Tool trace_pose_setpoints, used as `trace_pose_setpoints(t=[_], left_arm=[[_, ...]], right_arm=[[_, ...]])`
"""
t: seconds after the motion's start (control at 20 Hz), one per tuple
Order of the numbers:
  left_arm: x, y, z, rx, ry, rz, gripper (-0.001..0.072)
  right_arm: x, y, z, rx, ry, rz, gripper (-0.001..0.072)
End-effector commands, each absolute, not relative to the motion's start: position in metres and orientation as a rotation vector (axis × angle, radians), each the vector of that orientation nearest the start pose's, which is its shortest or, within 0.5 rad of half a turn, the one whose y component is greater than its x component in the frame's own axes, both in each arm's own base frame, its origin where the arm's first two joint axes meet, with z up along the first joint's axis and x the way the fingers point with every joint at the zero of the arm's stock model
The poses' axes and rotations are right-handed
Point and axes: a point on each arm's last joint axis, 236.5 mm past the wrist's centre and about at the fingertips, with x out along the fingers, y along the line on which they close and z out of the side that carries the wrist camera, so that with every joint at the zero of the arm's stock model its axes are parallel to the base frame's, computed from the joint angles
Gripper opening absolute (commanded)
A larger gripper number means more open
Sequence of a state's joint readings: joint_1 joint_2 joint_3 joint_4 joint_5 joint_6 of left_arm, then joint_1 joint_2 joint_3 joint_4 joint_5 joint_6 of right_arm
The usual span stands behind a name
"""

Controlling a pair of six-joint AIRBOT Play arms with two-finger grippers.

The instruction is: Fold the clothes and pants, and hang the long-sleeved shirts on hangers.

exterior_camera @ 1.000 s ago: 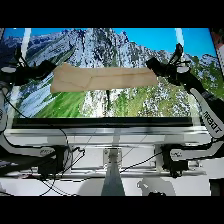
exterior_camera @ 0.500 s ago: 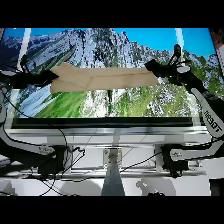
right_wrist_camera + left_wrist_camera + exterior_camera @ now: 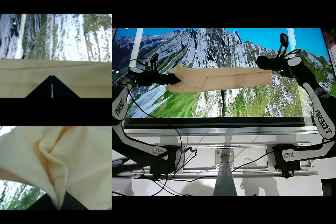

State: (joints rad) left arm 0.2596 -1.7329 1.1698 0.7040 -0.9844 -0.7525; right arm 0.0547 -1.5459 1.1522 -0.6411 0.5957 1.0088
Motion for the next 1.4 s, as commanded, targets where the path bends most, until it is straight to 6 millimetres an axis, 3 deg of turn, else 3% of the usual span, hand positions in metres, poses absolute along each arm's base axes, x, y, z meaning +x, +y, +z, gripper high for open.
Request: trace_pose_setpoints(t=[0.0, 0.2, 0.3, 0.4, 0.5, 0.65, 0.8, 0.9, 1.0, 1.1, 1.2, 1.35], left_arm=[[0.455, -0.042, -0.059, -0.403, 1.110, -0.501, 0.0014], [0.431, -0.033, 0.039, -0.306, 1.087, -0.464, 0.0014], [0.417, -0.038, 0.084, -0.317, 1.027, -0.445, 0.0015], [0.399, -0.045, 0.117, -0.315, 0.992, -0.448, 0.0015], [0.382, -0.052, 0.140, -0.310, 0.970, -0.456, 0.0016], [0.369, -0.057, 0.169, -0.307, 0.905, -0.451, 0.0016], [0.363, -0.058, 0.181, -0.292, 0.874, -0.452, 0.0016], [0.367, -0.058, 0.182, -0.299, 0.862, -0.450, 0.0017], [0.376, -0.059, 0.185, -0.324, 0.834, -0.448, 0.0017], [0.388, -0.063, 0.179, -0.343, 0.829, -0.453, 0.0017], [0.397, -0.077, 0.160, -0.350, 0.876, -0.483, 0.0017], [0.410, -0.126, 0.110, -0.357, 1.001, -0.579, 0.0017]], right_arm=[[0.498, 0.177, -0.003, 0.267, 0.842, 0.482, 0.0010], [0.489, 0.248, -0.003, 0.231, 0.816, 0.559, 0.0009], [0.479, 0.298, -0.014, 0.240, 0.858, 0.626, 0.0009], [0.463, 0.351, -0.023, 0.248, 0.919, 0.711, 0.0009], [0.439, 0.408, -0.029, 0.244, 0.971, 0.808, 0.0009], [0.399, 0.478, -0.037, 0.232, 1.021, 0.922, 0.0009], [0.368, 0.533, -0.035, 0.241, 1.021, 0.994, 0.0009], [0.359, 0.556, -0.027, 0.256, 1.006, 1.023, 0.0009], [0.360, 0.558, -0.024, 0.239, 0.987, 1.029, 0.0009], [0.380, 0.533, -0.032, 0.159, 0.993, 0.999, 0.0010], [0.406, 0.482, -0.043, 0.066, 1.051, 0.945, 0.0010], [0.455, 0.374, -0.047, -0.008, 1.158, 0.807, 0.0010]])
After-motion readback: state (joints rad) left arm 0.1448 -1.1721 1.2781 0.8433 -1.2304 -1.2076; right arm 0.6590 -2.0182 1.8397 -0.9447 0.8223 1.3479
